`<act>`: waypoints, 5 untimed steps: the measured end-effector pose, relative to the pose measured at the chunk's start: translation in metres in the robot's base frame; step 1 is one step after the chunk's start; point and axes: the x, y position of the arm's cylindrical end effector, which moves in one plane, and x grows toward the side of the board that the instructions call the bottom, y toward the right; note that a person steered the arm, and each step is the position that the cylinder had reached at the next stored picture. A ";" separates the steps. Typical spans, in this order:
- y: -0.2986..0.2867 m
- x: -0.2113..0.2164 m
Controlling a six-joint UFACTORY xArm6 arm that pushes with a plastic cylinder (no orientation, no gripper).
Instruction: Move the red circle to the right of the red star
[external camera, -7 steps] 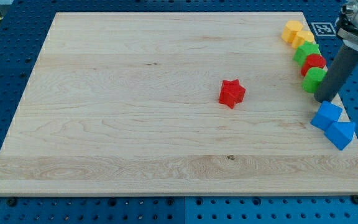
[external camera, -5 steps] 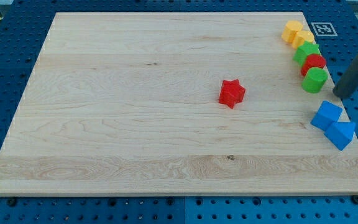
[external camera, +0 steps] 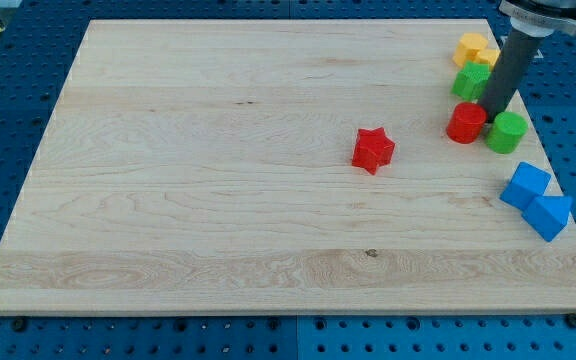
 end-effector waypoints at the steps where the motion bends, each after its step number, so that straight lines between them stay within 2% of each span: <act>1: 0.000 0.000; 4: -0.049 0.022; 5: -0.043 0.049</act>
